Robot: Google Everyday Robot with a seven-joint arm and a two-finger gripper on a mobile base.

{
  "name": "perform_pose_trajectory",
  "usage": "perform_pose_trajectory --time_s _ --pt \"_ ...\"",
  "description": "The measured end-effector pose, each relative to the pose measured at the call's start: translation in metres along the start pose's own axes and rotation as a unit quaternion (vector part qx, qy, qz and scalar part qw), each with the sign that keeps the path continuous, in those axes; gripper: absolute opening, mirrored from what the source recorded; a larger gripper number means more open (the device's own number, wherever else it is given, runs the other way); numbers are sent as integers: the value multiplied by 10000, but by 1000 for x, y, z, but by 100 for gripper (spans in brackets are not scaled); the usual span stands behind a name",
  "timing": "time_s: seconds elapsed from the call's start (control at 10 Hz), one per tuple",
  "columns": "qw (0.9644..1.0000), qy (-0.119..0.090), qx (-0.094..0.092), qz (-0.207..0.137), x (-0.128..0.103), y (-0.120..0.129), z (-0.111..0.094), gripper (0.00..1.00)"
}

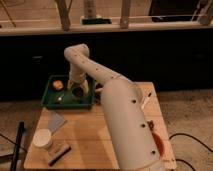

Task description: Stack cups into tray

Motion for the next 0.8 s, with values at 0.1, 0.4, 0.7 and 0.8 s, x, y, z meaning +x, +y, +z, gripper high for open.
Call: perform_pose_trajectory --time_s 0.1,0.4,0.7,0.8 --pt "10000 23 -13 -21 -1 -2 -2 80" --pt "9999 153 -43 -62 -3 -7 -10 80" --pt "9996 244 -42 -96 -3 -11 -16 80" --pt "9996 265 -40 -126 -5 -14 -17 80"
